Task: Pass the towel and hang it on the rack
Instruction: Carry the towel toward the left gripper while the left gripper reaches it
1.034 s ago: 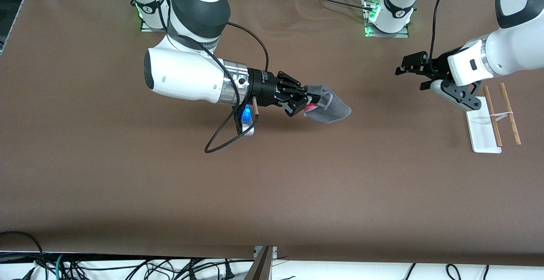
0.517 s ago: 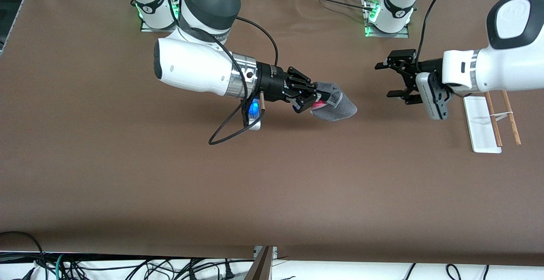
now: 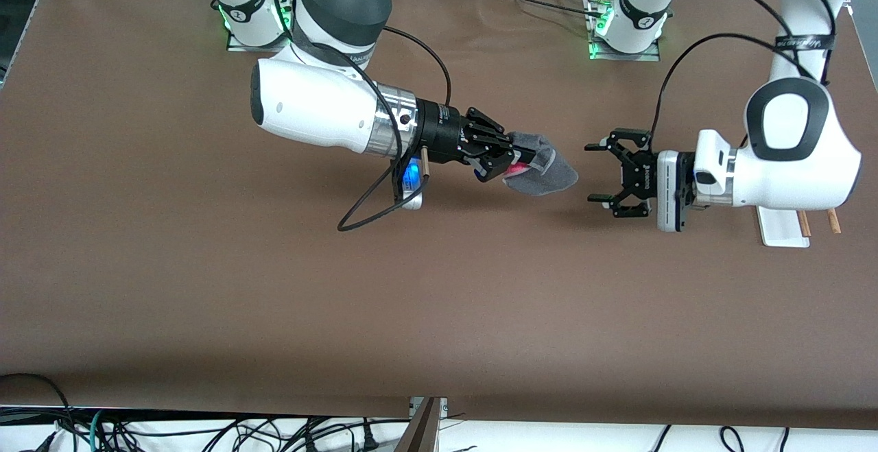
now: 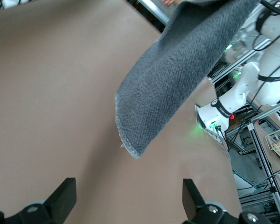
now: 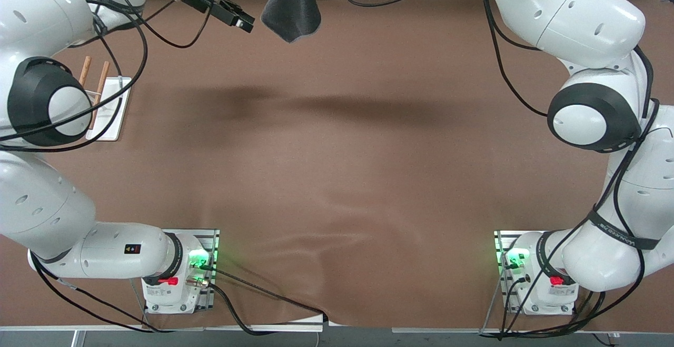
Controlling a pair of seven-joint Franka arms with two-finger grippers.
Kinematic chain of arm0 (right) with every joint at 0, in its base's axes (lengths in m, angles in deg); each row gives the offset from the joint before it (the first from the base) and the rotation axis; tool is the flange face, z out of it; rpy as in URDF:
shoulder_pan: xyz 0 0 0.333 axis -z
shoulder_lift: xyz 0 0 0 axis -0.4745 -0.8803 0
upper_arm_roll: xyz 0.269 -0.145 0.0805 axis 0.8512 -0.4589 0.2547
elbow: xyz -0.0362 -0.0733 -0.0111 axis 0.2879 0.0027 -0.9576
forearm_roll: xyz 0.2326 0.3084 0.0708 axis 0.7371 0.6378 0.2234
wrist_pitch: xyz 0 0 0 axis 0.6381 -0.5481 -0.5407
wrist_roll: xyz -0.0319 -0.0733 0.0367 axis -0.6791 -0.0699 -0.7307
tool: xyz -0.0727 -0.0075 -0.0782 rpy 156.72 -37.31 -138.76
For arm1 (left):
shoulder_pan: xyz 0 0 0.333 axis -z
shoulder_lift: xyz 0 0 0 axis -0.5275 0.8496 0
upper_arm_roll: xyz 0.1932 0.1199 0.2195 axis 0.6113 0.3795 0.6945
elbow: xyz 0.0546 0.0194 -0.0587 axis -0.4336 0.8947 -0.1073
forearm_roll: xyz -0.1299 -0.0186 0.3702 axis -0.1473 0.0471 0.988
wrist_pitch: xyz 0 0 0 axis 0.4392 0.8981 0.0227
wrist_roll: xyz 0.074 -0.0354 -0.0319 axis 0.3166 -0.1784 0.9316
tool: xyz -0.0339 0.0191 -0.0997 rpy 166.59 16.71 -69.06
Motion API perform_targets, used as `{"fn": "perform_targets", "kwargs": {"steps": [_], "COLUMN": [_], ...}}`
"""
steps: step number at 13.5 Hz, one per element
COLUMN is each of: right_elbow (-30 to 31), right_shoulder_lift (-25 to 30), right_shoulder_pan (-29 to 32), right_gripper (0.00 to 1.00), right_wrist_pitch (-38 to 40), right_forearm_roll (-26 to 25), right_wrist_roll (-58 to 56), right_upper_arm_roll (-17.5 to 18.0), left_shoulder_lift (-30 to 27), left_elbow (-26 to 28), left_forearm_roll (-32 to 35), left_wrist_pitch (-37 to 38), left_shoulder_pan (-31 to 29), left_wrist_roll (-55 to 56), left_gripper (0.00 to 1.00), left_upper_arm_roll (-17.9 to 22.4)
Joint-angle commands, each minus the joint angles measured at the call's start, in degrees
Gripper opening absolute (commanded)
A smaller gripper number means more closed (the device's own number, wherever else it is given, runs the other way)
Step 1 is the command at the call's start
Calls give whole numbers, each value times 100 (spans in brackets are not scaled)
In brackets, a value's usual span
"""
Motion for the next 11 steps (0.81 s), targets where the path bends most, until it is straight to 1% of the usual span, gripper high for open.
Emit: {"fn": "perform_targets", "kwargs": {"steps": [1, 3, 5, 7, 9, 10, 11], "right_elbow": [-115, -124, -115, -115, -124, -115, -115], "right_shoulder_lift": [-52, -52, -52, -52, -52, -52, -61], "right_shoulder_pan": [-23, -23, -23, -23, -23, -23, -23], "right_gripper": [0, 0, 0, 0, 0, 0, 0], "right_wrist_pitch": [-61, -61, -70, -70, -79, -79, -79], "right_forearm_roll": [14, 14, 14, 14, 5, 5, 5], "right_wrist_roll": [91, 91, 91, 91, 91, 91, 91], "right_upper_arm_roll": [47, 47, 47, 38, 38, 38, 47], "left_shoulder_lift": [114, 123, 158, 167, 150, 158, 167], "left_elbow": [281, 545, 660, 757, 941, 977, 995], "left_forearm_roll": [-634, -1083, -1356, -1602, -1988, -2103, -2156], "left_wrist_pitch": [-111, -331, -367, -376, -376, -376, -410], "left_shoulder_pan": [-6, 47, 64, 64, 64, 64, 64], "left_wrist_roll": [-819, -1258, -1567, -1918, -2147, -2296, -2428], "left_gripper": [100, 100, 99, 91, 91, 89, 85], "left_upper_arm_roll": [-18, -18, -44, -167, -290, -334, -343]}}
